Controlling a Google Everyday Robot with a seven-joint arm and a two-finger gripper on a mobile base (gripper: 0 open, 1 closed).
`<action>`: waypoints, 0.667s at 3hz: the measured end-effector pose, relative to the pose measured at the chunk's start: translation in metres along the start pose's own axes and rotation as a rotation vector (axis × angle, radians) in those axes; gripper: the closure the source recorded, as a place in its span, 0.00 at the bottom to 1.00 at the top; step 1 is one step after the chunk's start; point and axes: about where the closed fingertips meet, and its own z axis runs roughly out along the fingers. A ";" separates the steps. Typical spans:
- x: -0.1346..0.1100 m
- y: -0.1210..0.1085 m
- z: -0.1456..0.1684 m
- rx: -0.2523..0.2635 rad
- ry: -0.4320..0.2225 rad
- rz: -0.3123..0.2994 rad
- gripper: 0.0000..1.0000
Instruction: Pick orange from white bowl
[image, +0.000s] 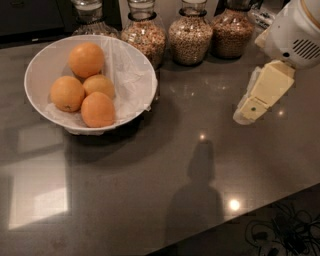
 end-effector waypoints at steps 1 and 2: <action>-0.005 0.000 0.001 0.003 -0.032 0.007 0.00; -0.046 0.001 0.017 -0.028 -0.168 0.033 0.00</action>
Offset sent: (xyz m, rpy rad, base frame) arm 0.0481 0.1064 0.0160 0.4108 -0.0838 0.0604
